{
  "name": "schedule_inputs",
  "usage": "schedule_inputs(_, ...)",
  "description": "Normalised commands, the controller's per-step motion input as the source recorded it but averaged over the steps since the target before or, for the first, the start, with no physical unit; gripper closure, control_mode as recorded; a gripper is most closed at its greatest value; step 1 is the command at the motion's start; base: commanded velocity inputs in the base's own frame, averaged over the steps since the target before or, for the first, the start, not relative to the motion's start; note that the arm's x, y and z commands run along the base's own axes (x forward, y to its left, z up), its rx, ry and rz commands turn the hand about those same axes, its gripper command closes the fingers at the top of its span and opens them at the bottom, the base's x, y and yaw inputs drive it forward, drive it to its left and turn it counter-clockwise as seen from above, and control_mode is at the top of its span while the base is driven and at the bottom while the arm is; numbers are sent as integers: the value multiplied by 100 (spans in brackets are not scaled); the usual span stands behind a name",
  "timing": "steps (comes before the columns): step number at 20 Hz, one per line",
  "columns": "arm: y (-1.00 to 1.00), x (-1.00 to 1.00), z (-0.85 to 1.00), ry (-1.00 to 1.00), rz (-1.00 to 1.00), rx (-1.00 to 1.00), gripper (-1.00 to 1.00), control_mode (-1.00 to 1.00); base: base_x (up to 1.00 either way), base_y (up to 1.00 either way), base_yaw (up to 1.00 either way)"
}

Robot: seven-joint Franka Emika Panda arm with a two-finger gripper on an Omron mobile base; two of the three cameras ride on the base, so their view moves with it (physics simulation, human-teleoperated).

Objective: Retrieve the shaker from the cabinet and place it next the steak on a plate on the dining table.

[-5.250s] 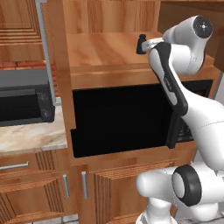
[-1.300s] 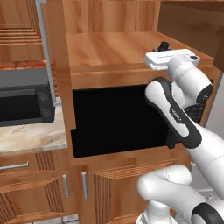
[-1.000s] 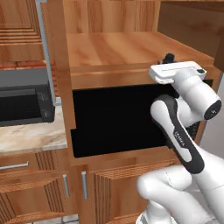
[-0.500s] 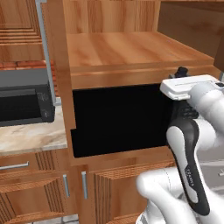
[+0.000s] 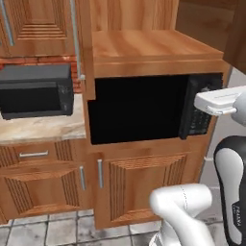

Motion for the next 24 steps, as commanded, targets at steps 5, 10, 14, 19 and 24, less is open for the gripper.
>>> schedule_inputs(5,0,0,0,0,0,0,100,100,-93,100,30)
schedule_inputs(10,0,0,0,0,0,0,100,100,-21,40,91)
schedule_inputs(14,0,0,0,0,0,0,100,100,0,0,100)
schedule_inputs(19,0,0,0,0,0,0,100,100,0,0,100)
schedule_inputs(24,0,0,0,0,0,0,100,100,0,0,100)
